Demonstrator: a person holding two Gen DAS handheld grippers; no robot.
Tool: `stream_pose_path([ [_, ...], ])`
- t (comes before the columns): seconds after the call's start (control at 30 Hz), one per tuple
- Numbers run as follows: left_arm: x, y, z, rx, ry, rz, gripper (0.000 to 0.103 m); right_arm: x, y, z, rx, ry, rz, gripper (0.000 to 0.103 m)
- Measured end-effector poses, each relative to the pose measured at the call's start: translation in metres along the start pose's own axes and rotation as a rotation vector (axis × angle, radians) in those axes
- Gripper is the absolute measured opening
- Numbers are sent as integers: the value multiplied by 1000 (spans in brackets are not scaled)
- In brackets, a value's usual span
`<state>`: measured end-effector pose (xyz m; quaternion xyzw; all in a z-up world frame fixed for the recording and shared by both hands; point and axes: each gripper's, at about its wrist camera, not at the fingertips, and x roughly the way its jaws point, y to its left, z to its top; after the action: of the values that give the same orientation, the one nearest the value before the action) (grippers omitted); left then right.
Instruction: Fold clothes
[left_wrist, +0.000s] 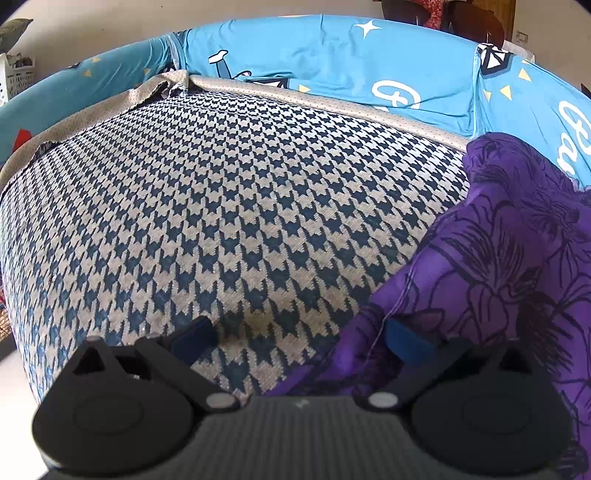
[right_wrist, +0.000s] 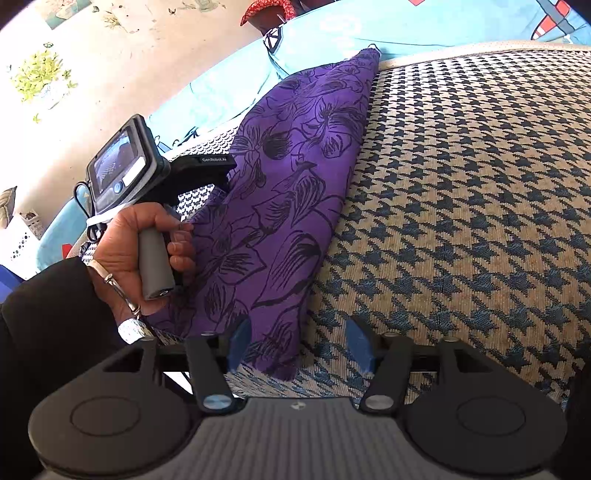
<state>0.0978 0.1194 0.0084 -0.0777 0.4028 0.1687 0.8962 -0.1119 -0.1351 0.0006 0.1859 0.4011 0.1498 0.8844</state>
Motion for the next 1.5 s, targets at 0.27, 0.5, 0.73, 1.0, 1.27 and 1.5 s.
stream_pose_path([
  [0.27, -8, 0, 6, -10, 71, -12, 103, -2, -2, 12, -23, -51, 20, 75],
  [0.5, -28, -20, -3, 104, 77, -93, 103, 7, -12, 50, -11, -37, 39, 80],
  [0.73, -40, -46, -10, 230, 77, -159, 103, 17, -18, 88, -83, -61, 2, 80],
  [1.0, -43, -65, -15, 285, 83, -203, 103, 38, -34, 133, -99, -83, -45, 84],
  [1.27, -38, -79, -20, 316, 67, -190, 103, 55, -43, 156, -126, -93, -56, 84],
  [1.5, -34, -85, -22, 314, 70, -193, 103, 69, -50, 171, -136, -94, -69, 84],
])
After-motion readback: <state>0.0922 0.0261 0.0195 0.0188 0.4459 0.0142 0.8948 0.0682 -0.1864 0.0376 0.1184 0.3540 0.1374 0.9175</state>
